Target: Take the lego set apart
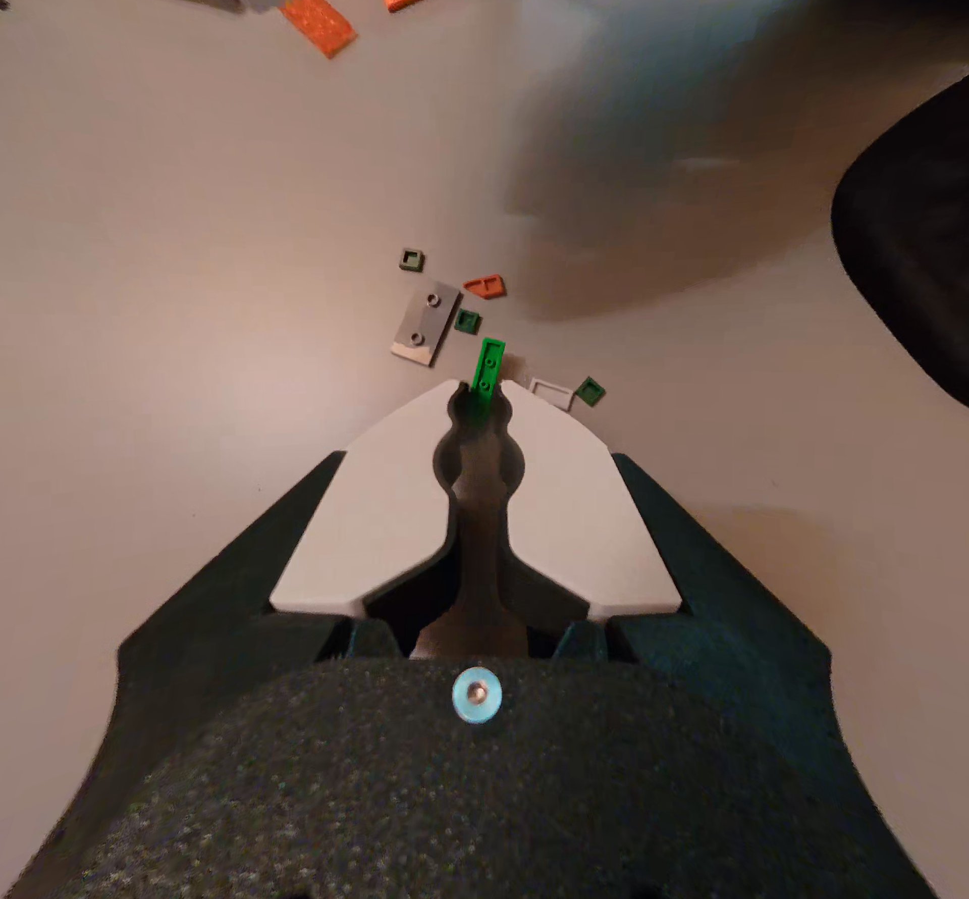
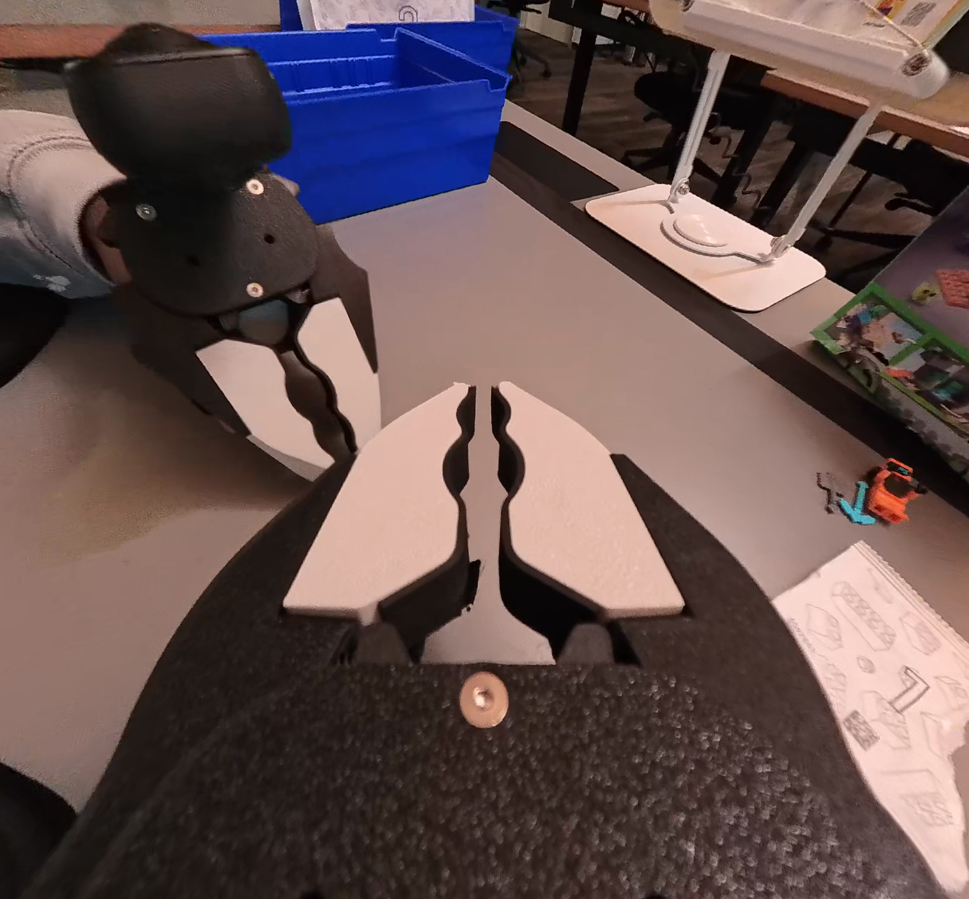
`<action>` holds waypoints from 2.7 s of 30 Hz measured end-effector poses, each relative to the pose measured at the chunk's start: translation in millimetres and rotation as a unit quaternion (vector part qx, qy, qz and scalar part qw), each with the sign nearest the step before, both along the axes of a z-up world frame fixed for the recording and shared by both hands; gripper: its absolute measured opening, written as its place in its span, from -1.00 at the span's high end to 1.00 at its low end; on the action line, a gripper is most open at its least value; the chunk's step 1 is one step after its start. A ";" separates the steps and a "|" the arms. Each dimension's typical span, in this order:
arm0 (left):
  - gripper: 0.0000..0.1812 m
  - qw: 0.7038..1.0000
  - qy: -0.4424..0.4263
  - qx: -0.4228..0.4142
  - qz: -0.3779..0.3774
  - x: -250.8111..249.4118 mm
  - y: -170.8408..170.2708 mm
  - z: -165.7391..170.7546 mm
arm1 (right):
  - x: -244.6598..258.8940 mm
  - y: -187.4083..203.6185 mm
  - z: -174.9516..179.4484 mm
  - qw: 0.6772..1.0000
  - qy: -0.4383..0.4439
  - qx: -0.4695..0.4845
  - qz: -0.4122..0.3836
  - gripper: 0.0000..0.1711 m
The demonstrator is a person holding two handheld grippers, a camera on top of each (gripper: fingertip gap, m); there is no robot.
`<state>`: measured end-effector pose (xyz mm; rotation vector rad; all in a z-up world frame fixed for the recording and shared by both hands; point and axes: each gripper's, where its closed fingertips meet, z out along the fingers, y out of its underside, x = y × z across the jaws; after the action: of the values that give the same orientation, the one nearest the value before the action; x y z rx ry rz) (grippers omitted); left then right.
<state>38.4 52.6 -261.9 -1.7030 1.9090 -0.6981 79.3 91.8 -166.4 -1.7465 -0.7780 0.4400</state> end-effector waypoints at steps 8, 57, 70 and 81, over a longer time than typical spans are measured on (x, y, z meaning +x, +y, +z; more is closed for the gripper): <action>0.79 1.000 -0.019 -0.006 -0.002 9.0 0.5 10.1 | -5.2 -0.6 -9.3 1.000 -0.012 -0.005 0.003 0.94; 0.51 0.810 -0.239 0.241 0.478 -286.8 105.9 155.4 | -9.1 4.8 -18.5 1.000 -0.008 0.001 -0.029 0.94; 0.45 0.852 -0.188 0.145 0.466 -254.5 109.1 96.1 | -17.5 4.9 -23.3 1.000 0.008 -0.020 -0.018 0.95; 0.91 0.817 -0.104 0.211 0.527 -271.7 125.4 79.2 | -9.9 4.8 -20.5 0.999 -0.010 -0.009 -0.038 0.95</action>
<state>-233.3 178.0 -182.7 -1.9029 0.6437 0.0036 69.4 96.5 -186.9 -1.7935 -0.7200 0.3799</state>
